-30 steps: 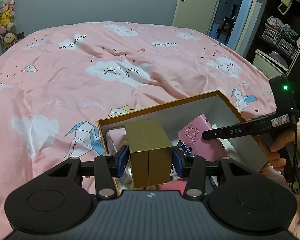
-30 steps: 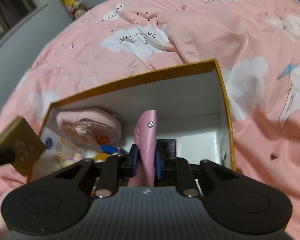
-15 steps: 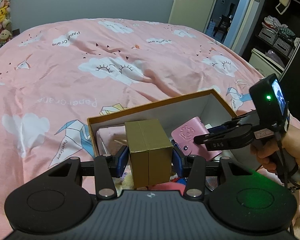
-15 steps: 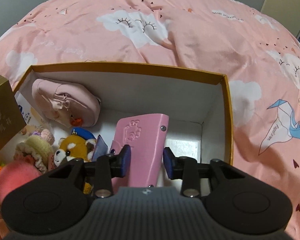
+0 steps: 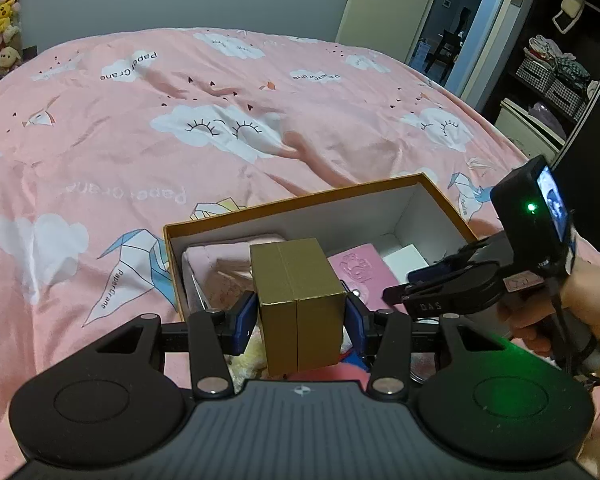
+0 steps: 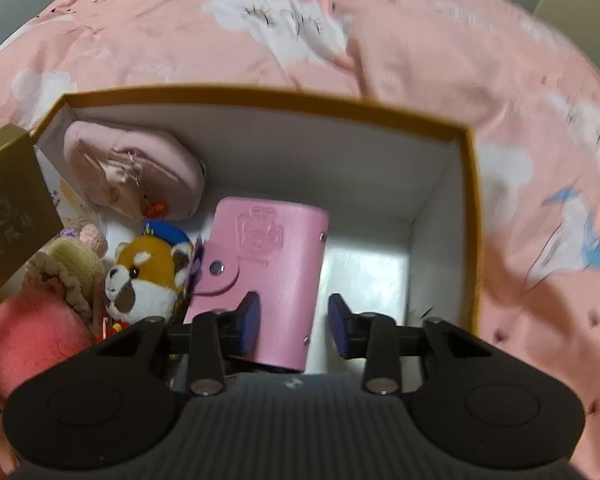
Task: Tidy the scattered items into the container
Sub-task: 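Lower the gold cube box into the box and open the left tool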
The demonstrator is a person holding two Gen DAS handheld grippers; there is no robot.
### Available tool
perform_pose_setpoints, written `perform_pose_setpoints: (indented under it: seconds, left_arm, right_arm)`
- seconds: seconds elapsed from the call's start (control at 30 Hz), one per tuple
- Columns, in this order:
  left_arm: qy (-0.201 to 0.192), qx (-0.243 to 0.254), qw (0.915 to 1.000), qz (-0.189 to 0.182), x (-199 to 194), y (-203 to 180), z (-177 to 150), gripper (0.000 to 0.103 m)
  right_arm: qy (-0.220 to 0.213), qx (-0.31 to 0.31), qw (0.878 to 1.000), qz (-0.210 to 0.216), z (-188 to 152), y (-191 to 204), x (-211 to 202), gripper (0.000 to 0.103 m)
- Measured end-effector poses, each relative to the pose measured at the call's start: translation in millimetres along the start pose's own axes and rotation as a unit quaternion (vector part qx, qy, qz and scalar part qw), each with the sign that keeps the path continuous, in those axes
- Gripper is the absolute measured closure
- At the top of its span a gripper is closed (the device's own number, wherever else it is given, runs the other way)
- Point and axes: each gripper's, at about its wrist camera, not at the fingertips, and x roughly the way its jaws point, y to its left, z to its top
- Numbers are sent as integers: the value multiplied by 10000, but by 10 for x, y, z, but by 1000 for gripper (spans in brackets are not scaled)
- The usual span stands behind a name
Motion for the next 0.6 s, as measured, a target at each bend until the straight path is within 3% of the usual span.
perform_pose_setpoints:
  seconds: [0.17,0.4,0.6]
  left_arm:
    - [19,24,9998,-190,28,-50,-10,49]
    - [146,27,9977,-659,143,-211,-32,49]
    - [503,-181,9945,-905,383,-361,-83,49]
  right_arm:
    - [-35,181,9997,149,-19,-63,-38,71]
    - [-801,-39,9968,15,-208,-85,-461,70]
    - [-1050,-98,9943,132,-396,-159,-699,70]
